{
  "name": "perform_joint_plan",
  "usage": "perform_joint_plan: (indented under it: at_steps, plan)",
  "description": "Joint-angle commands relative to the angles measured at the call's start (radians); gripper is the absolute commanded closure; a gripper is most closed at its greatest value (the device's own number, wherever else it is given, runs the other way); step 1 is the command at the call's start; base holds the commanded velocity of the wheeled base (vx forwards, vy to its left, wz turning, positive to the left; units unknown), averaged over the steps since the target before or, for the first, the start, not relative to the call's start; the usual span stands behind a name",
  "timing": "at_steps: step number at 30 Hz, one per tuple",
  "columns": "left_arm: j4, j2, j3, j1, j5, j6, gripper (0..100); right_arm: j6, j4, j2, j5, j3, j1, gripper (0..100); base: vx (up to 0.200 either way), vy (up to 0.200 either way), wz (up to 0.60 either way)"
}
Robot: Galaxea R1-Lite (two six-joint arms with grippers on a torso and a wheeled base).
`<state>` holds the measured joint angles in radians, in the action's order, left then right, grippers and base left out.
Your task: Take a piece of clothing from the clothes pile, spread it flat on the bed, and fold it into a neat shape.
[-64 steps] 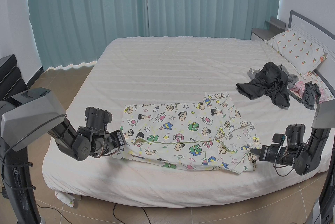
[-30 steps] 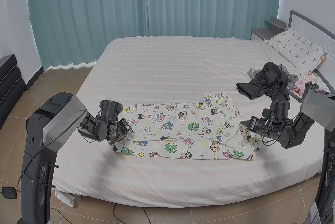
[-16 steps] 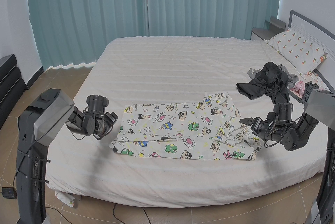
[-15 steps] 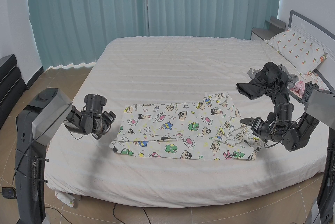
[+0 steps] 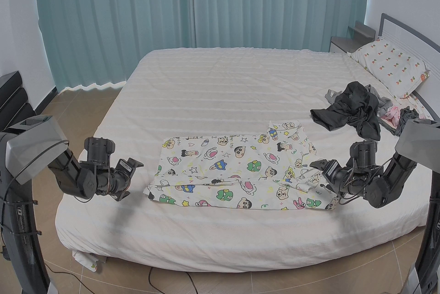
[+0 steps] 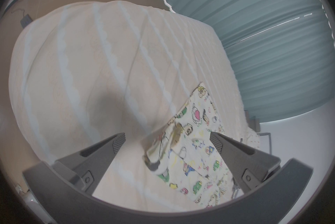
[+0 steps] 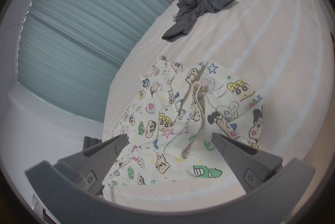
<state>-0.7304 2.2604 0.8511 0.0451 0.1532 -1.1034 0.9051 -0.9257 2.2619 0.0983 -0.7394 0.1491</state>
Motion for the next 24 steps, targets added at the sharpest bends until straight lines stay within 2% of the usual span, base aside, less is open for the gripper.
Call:
perform_joint_plan:
  at_steps: [1,15,24]
  plan:
    - [-0.291,-0.099,-0.273,-0.005,0.060,-0.064,0,0.051,-0.002,0.130,-0.077,-0.055,0.041,0,0.000,0.000,0.00]
    - [-0.322,-0.093,-0.305,0.009,0.057,-0.055,0,0.043,-0.005,0.179,-0.101,-0.146,0.041,0,0.000,0.000,0.00]
    - [-0.322,-0.090,-0.305,0.010,0.055,-0.053,0,0.051,-0.007,0.110,-0.092,-0.109,0.043,0,0.000,0.000,0.00]
